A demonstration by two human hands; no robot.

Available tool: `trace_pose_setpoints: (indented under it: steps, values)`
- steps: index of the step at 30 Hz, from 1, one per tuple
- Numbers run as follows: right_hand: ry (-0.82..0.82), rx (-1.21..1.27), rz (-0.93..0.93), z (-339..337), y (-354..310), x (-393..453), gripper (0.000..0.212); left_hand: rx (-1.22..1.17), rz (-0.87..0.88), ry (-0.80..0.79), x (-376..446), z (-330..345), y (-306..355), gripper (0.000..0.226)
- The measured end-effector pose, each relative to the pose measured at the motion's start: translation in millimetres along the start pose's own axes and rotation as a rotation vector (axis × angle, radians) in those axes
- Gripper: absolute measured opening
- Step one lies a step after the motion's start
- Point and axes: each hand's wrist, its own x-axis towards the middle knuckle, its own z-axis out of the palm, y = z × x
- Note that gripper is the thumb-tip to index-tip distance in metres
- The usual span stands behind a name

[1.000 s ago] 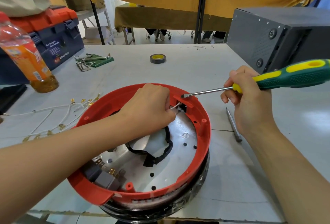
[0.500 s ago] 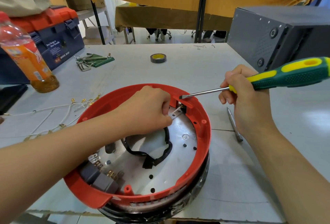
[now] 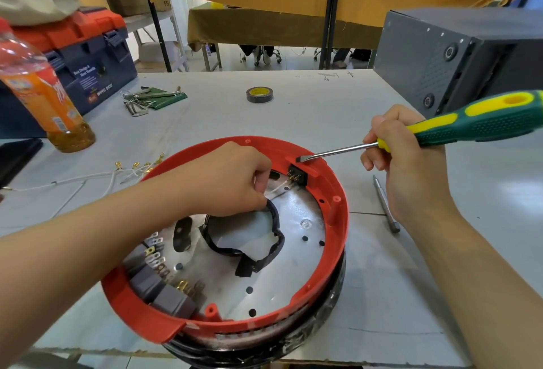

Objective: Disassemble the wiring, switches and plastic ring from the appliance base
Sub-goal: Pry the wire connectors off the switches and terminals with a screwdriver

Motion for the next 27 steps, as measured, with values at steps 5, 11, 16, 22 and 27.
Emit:
trace_pose_setpoints:
  steps: [5,11,16,22,27]
  values:
    - [-0.004,-0.010,0.005,0,-1,0,0.029,-0.057,-0.051,-0.091,9,0,-1,0.011]
    - [-0.007,-0.020,0.005,1,-1,-1,0.029,-0.127,-0.098,-0.100,21,-2,-2,0.018]
    - [-0.012,-0.028,0.008,0,-1,-1,0.029,-0.177,-0.066,0.072,33,13,7,0.018]
    - [-0.040,-0.038,0.010,0,-1,0,0.030,-0.195,-0.046,0.135,32,18,2,0.011]
    - [-0.044,-0.017,0.011,1,-2,-1,0.031,-0.259,-0.041,0.084,33,17,-2,0.010]
